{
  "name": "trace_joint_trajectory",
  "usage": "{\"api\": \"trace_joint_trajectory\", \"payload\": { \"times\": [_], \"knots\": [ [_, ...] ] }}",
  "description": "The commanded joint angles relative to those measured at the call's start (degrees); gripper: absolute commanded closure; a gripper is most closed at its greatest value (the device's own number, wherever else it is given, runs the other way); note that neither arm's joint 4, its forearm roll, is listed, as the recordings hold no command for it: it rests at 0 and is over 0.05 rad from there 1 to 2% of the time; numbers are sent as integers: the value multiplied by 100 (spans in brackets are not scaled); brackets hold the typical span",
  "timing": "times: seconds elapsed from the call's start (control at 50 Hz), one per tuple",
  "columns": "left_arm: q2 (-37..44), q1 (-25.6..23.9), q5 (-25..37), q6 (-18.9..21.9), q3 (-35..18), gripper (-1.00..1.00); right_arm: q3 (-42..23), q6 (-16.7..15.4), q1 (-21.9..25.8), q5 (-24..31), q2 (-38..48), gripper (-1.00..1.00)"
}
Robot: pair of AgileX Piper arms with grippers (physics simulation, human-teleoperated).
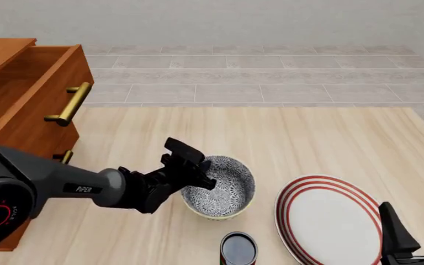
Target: Put the bowl on top of the cabinet.
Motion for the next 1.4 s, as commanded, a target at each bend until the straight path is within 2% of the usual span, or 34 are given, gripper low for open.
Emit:
{"api": "trace_joint_trajectory", "payload": {
  "times": [0.02,0.4,0.84,1.4],
  "knots": [
    [224,-231,85,-601,208,100,-1,-7,-7,-12,6,-100],
    [-307,143,-8,-1280,354,100,-1,-1,-13,-13,3,-100],
    [-774,373,57,-1406,361,100,2,-6,-12,-2,-9,-100],
    [-1774,505,276,-1820,389,100,-5,12,-25,-19,-8,-100]
  ]
}}
